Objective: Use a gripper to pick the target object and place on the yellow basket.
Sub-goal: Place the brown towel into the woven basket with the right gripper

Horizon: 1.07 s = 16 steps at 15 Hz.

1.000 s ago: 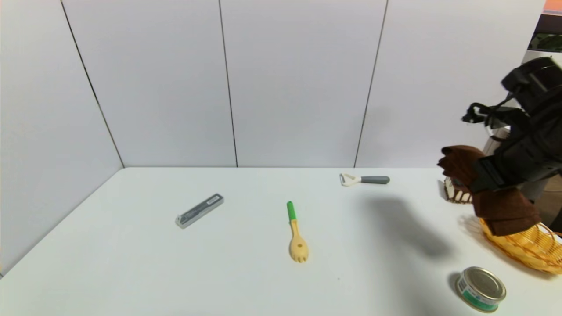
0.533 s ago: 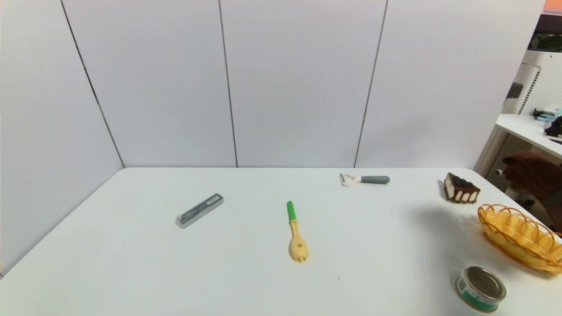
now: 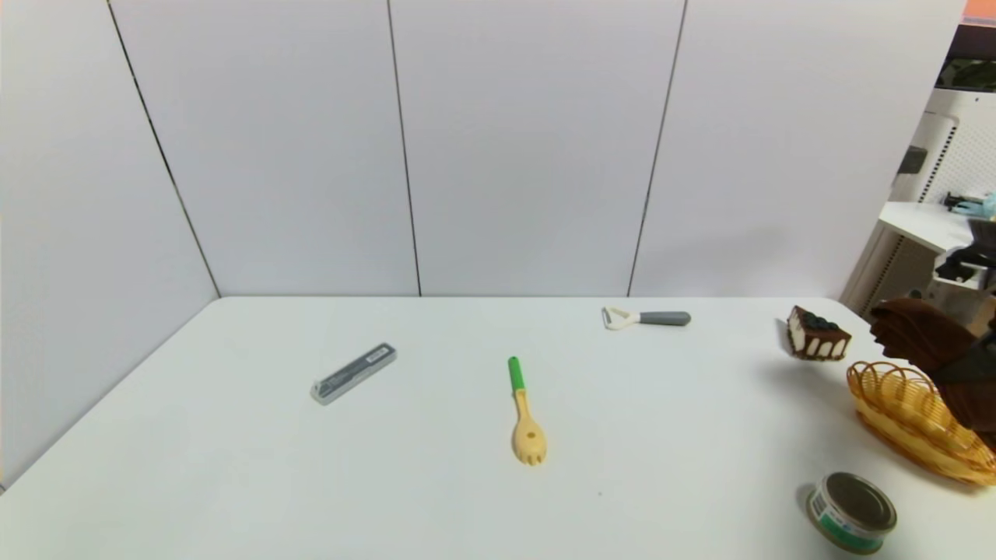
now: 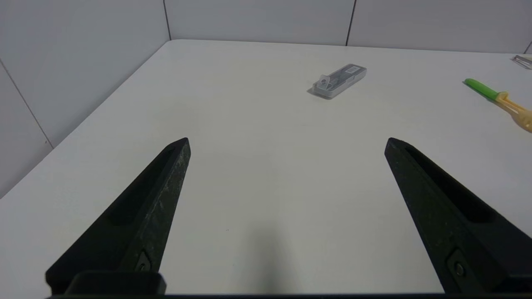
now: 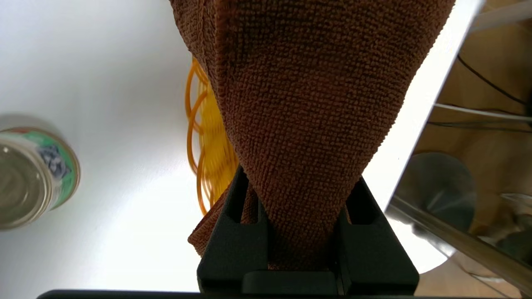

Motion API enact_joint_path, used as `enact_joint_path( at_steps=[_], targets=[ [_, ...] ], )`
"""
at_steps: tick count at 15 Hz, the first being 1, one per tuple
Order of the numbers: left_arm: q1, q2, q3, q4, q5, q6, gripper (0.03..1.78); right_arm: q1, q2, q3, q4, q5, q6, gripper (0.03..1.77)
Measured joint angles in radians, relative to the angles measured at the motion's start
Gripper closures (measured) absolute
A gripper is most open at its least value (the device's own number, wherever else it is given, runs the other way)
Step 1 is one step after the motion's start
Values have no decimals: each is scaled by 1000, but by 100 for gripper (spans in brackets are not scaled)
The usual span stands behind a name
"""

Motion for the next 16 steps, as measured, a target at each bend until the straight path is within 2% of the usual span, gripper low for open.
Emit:
enact_joint_path(
  at_steps=[4, 5, 8, 10, 13, 16],
  targets=[
    [0, 0, 0, 0, 0, 0, 12, -1, 42, 15, 0, 6, 1, 141],
    [0, 0, 0, 0, 0, 0, 12, -2, 45, 21, 1, 5, 1, 133],
    [0, 0, 0, 0, 0, 0, 12, -1, 51, 28, 0, 5, 1, 92],
    [0, 0, 0, 0, 0, 0, 12, -1, 52, 28, -1, 4, 3, 74],
    [0, 0, 0, 0, 0, 0, 12, -3, 51, 25, -1, 4, 9, 53],
    [0, 0, 0, 0, 0, 0, 12, -13, 39, 16, 0, 4, 9, 39]
  ],
)
